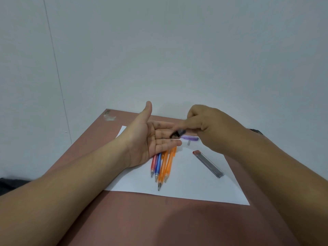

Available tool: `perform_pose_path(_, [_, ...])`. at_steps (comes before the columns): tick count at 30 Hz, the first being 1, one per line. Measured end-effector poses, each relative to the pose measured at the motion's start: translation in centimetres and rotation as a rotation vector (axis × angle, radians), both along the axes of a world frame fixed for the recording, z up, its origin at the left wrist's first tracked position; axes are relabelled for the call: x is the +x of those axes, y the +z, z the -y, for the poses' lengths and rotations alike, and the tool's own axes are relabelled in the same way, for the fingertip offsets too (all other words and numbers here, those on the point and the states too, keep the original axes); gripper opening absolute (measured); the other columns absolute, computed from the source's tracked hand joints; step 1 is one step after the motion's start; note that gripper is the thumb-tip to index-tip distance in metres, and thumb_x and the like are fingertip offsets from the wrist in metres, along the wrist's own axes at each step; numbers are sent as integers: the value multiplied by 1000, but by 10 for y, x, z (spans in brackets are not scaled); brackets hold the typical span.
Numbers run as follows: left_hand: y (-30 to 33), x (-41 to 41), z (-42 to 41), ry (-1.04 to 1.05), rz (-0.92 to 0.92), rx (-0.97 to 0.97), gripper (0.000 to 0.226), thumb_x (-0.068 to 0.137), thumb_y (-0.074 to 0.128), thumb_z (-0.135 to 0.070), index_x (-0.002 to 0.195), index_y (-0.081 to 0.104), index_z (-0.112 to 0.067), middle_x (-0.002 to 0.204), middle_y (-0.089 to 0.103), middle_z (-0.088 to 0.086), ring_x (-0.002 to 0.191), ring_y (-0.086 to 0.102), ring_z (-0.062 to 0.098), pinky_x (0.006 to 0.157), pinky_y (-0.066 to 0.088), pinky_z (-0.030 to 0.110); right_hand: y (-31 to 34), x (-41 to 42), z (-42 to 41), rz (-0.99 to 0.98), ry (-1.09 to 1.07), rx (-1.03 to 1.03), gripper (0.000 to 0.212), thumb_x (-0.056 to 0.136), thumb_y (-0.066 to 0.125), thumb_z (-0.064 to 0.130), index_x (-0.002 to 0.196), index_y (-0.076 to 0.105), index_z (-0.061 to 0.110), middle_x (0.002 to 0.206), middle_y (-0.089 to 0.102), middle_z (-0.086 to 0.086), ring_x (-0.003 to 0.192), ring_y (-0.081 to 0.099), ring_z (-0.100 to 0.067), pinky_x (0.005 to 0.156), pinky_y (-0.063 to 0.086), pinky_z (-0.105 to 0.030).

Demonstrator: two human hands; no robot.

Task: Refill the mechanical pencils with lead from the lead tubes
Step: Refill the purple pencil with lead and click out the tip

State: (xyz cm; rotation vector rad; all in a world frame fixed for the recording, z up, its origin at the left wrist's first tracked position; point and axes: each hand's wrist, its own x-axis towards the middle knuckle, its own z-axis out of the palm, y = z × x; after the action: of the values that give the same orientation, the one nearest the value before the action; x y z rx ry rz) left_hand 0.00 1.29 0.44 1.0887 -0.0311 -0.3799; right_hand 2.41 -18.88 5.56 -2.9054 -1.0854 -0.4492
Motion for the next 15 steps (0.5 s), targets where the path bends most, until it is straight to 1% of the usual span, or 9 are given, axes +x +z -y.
perform_pose_path(3, [1,0,0,5,-14,4,97,90,31,-81,132,55,3,120,68,28,109,69,43,97,52,46,1,-5,-2,26,21,54,97,99,50,-2,136,-1,72,93,42,6,86,50,-17,76,52,-35])
perform_pose_path(5, [1,0,0,-1,-14,11,98,89,30,-82,134,54,2,122,68,28,109,69,43,96,53,46,0,-6,-2,30,25,87,105,100,50,0,126,-18,76,89,42,3,81,52,-20,74,54,-39])
perform_pose_path(7, [0,0,0,-9,-14,11,99,88,30,-82,135,53,2,123,67,27,109,69,42,95,55,45,0,-5,-3,38,16,119,107,100,50,1,128,-18,79,89,44,2,80,54,-21,72,54,-39])
perform_pose_path(9, [0,0,0,-5,-4,11,99,90,28,-81,133,55,3,122,68,26,109,69,42,94,56,45,4,-5,0,-8,15,91,86,101,49,3,141,17,73,96,46,3,87,52,-19,71,48,-31])
perform_pose_path(10, [0,0,0,-2,3,14,98,90,28,-81,132,56,4,121,69,26,110,69,42,95,55,45,5,-5,2,-20,13,39,70,102,49,4,141,41,62,99,47,4,90,51,-18,71,43,-28])
perform_pose_path(11, [0,0,0,1,8,18,98,91,27,-80,131,57,4,121,69,26,110,69,42,96,55,45,6,-6,1,-30,0,8,61,102,49,5,137,53,54,102,48,4,93,51,-17,71,42,-27])
perform_pose_path(12, [0,0,0,2,5,18,97,91,27,-80,131,57,3,120,69,26,110,69,42,97,54,46,6,-8,1,-38,-7,22,58,104,49,6,140,52,52,102,49,4,95,52,-18,73,43,-27])
perform_pose_path(13, [0,0,0,3,-3,16,97,90,28,-81,131,56,3,120,69,27,109,69,43,96,54,46,5,-8,-1,-41,-7,61,65,105,48,8,145,39,57,101,50,4,94,53,-18,76,47,-29])
perform_pose_path(15, [1,0,0,-4,-12,13,98,89,29,-82,133,54,2,122,68,27,110,69,43,97,53,46,3,-10,-3,-25,-8,123,88,104,48,9,140,1,75,95,50,3,85,55,-18,77,54,-36])
